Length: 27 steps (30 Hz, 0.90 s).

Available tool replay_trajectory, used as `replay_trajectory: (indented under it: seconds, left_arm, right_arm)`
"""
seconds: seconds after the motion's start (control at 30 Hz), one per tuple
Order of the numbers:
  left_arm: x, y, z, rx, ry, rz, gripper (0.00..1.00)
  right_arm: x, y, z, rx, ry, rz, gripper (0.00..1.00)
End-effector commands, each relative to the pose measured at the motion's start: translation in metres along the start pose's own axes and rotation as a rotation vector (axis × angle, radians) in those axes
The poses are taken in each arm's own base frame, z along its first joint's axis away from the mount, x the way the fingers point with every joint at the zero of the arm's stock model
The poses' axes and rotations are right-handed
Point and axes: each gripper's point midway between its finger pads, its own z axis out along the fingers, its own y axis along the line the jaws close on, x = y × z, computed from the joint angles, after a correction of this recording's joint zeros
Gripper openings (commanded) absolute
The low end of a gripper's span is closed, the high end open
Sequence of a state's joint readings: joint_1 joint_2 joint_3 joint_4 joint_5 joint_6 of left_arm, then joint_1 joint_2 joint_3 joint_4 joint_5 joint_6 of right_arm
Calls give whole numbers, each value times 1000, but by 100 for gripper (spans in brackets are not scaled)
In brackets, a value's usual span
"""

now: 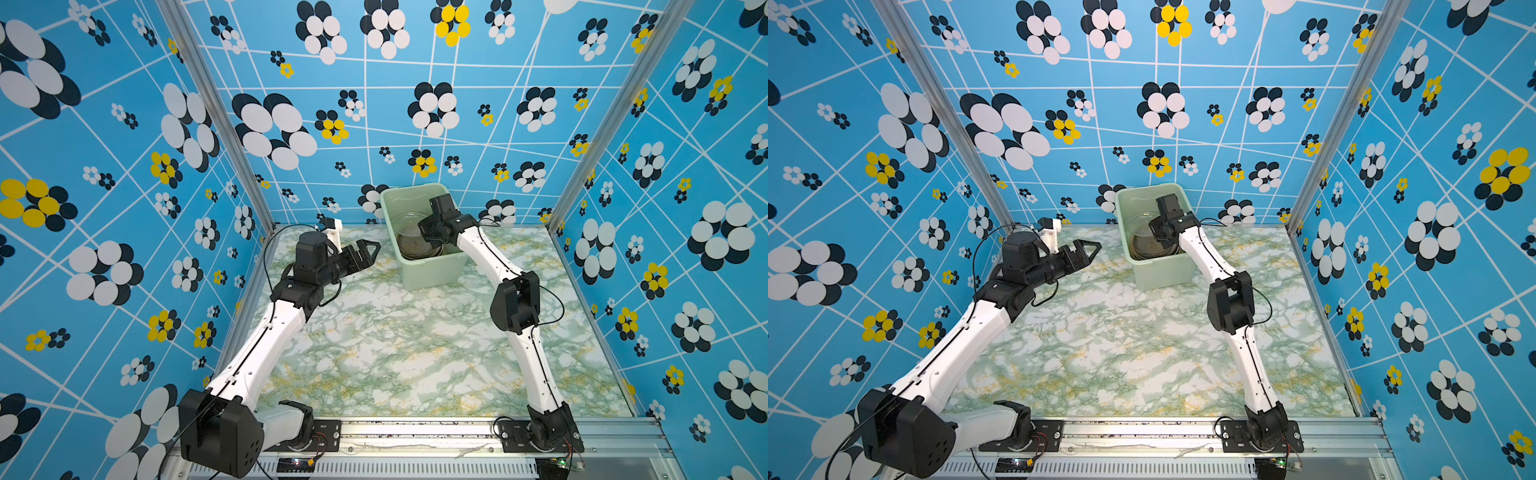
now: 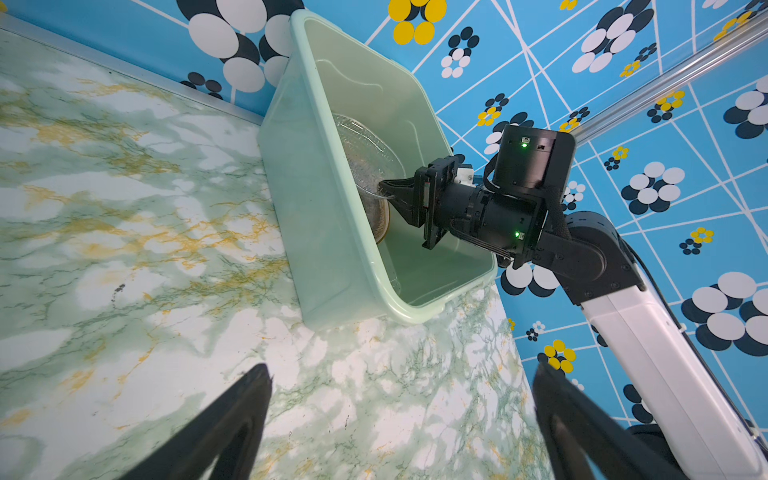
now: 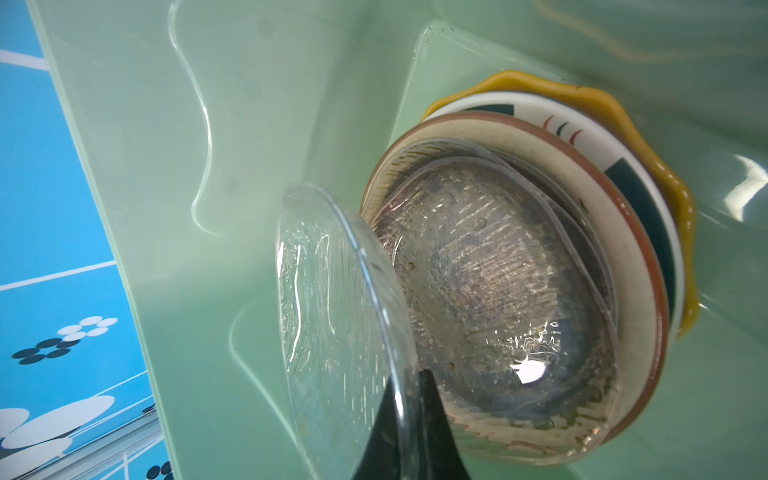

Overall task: Place the plates into the plastic bin on the countertop
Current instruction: 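Lower the colourless plate into the bin against the stacked plates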

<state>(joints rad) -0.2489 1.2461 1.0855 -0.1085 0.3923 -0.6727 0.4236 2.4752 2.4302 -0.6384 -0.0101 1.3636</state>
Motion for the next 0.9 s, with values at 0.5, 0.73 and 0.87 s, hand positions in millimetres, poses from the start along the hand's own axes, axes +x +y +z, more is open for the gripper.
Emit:
replay_trajectory:
  seconds: [0.5,0.73,0.87]
  left_arm:
    - [-5,-3,-10,-1,-12,-12,99]
    - [-4,0,-13,-8,-18,-15,99]
    - [-6,2,-16,-14,-26,-11,99]
  right_arm:
    - [-17,-56,12,195,-80,104,4]
    - [-16,-63,13,222,-95,126,9]
    - [-15,-69,15,241,-96,134,15]
